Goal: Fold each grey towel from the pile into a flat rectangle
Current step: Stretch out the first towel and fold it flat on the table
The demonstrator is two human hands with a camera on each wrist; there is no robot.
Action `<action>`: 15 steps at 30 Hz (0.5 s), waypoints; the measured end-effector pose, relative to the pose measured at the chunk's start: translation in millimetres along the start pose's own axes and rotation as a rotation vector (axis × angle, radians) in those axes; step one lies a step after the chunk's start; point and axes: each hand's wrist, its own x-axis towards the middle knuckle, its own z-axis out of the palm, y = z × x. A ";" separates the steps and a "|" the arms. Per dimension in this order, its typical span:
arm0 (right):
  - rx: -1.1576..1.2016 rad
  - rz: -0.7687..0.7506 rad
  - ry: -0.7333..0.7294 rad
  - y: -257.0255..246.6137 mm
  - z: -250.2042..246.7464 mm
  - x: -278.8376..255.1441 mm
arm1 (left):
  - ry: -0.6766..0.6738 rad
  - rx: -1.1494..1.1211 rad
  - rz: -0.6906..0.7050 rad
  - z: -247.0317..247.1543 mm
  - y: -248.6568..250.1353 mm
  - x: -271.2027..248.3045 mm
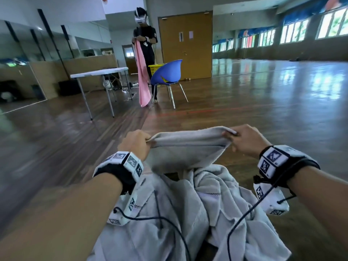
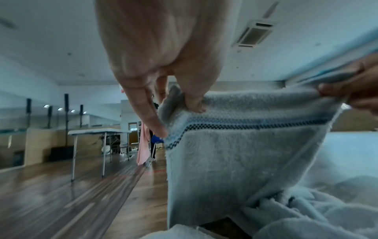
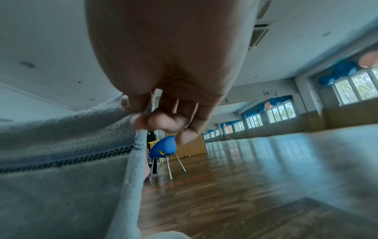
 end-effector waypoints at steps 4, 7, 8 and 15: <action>0.221 0.019 -0.076 -3.3 12.3 5.8 | -0.021 -0.103 -0.082 -1.4 -10.4 -1.7; 0.200 0.002 -0.044 -7.3 12.4 6.2 | 0.010 -0.158 -0.102 -9.5 -10.7 -4.4; 0.193 0.002 -0.030 -8.3 12.8 6.0 | 0.033 -0.197 -0.112 -12.7 -10.4 -6.5; 0.141 0.108 -0.087 -9.2 19.6 0.3 | -0.084 -0.251 -0.232 -10.0 -18.2 -21.8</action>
